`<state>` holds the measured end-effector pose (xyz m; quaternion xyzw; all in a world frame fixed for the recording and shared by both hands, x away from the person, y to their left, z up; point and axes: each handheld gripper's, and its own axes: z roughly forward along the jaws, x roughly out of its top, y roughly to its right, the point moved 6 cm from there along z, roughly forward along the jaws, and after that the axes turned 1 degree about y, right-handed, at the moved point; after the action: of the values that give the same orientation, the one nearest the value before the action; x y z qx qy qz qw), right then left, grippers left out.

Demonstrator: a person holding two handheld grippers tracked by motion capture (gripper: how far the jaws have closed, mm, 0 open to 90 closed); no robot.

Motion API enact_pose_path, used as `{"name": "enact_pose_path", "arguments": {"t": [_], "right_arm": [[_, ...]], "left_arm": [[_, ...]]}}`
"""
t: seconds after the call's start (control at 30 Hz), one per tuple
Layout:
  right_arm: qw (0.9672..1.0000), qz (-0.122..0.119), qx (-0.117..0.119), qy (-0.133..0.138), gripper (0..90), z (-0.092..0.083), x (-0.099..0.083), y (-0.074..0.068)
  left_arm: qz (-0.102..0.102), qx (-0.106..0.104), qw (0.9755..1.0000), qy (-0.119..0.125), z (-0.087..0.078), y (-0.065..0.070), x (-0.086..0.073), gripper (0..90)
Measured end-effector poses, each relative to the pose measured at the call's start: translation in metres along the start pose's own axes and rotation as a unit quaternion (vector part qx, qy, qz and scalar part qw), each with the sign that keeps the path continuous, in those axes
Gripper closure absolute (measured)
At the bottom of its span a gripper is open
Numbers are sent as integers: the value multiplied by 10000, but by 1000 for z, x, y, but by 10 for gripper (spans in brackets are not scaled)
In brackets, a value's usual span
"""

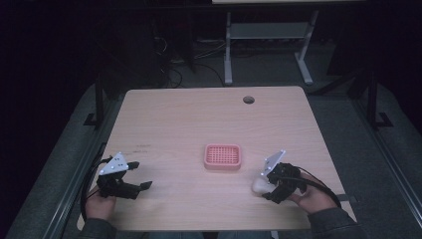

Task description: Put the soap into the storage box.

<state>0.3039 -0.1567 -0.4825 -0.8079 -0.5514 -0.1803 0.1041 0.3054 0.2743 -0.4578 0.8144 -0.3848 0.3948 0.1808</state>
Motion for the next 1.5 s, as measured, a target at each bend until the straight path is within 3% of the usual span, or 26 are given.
{"name": "enact_pose_path", "arguments": {"t": [0.3, 0.63, 1.5], "right_arm": [[9997, -54, 35, -247, 366, 10, 0, 2], [9994, -11, 68, -330, 408, 15, -1, 4], [9997, 38, 153, -182, 472, 18, -4, 4]], "left_arm": [[-7, 1, 10000, -6, 0, 1, 0, 148], [-20, 1, 10000, 1, 0, 1, 0, 148], [-8, 4, 10000, 5, 0, 1, 0, 148]]}}
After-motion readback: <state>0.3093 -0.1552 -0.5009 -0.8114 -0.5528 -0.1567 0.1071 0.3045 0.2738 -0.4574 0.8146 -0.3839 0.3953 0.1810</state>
